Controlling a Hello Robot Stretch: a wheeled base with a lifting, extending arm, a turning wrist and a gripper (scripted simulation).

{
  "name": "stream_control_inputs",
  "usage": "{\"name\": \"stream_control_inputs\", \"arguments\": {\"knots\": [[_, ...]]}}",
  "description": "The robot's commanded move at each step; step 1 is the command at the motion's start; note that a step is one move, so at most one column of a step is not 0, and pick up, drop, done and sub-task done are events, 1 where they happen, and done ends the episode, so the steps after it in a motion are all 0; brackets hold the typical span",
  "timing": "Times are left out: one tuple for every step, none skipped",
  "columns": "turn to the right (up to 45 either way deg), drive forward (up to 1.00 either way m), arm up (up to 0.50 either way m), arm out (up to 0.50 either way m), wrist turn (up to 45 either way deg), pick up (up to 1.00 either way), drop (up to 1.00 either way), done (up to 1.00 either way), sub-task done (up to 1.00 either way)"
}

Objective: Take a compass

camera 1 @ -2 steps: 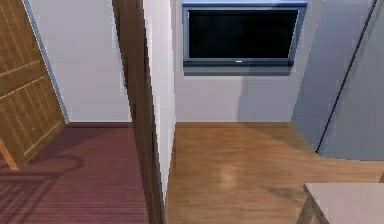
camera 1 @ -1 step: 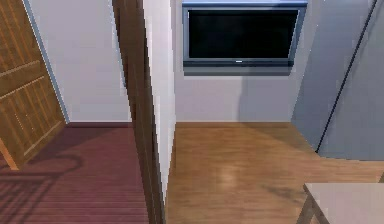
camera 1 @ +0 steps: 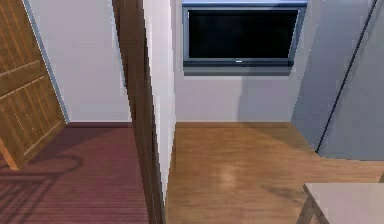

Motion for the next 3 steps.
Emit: {"name": "stream_control_inputs", "arguments": {"knots": [[0.0, 0.00, 0.00, 0.38, 0.0, 0.00, 0.00, 0.00, 0.00], [0.0, 0.00, 0.00, 0.00, 45.0, 0.00, 0.00, 0.00, 0.00], [0.0, 0.00, 0.00, 0.00, 45.0, 0.00, 0.00, 0.00, 0.00]]}}
